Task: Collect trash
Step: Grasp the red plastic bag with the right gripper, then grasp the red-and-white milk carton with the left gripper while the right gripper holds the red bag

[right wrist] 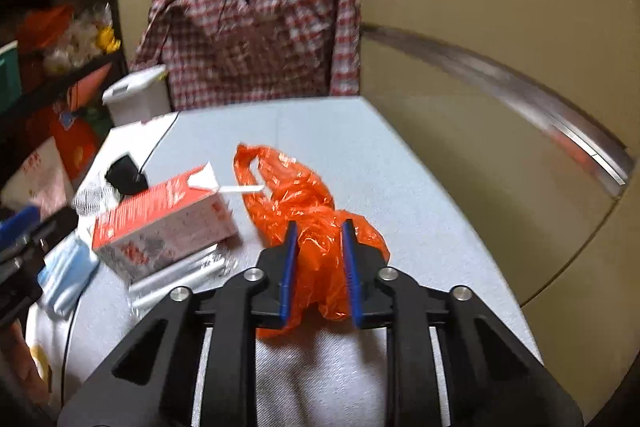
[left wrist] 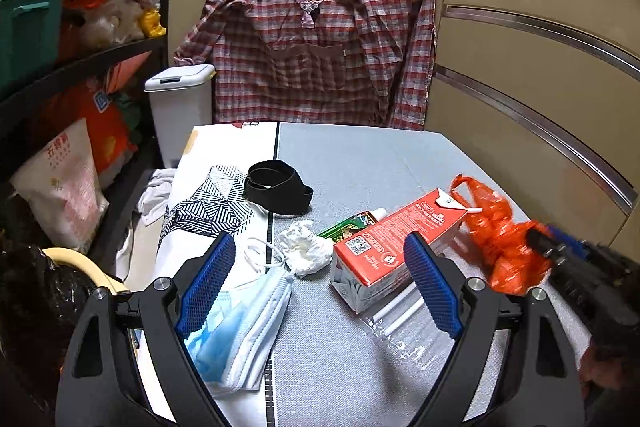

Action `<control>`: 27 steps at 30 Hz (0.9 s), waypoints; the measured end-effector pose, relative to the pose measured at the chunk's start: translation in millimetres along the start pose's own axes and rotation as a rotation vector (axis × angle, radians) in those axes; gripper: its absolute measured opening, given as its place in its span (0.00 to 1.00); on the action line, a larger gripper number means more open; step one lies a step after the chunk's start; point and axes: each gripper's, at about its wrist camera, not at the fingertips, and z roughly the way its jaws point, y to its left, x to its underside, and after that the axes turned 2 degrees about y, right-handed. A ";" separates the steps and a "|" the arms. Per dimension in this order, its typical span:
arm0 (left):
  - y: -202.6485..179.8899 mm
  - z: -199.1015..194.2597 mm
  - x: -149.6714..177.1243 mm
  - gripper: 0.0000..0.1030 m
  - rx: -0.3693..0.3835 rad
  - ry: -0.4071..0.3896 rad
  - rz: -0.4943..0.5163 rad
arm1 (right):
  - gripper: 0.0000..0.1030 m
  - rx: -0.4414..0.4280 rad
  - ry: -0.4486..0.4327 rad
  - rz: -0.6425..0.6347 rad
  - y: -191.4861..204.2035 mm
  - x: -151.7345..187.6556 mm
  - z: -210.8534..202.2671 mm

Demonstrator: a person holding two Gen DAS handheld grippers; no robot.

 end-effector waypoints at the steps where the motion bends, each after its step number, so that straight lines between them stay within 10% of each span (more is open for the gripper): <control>1: 0.1 -0.5 -0.5 0.81 0.002 -0.001 0.000 | 0.20 0.012 -0.015 0.013 -3.2 -2.1 -3.4; 21: -23.6 35.5 -3.5 0.81 0.163 0.059 0.198 | 0.20 0.056 -0.021 0.128 -35.8 -9.3 -12.6; 27: -32.1 40.7 1.6 0.54 0.223 0.098 0.244 | 0.20 0.061 -0.016 0.125 -39.3 -8.9 -10.7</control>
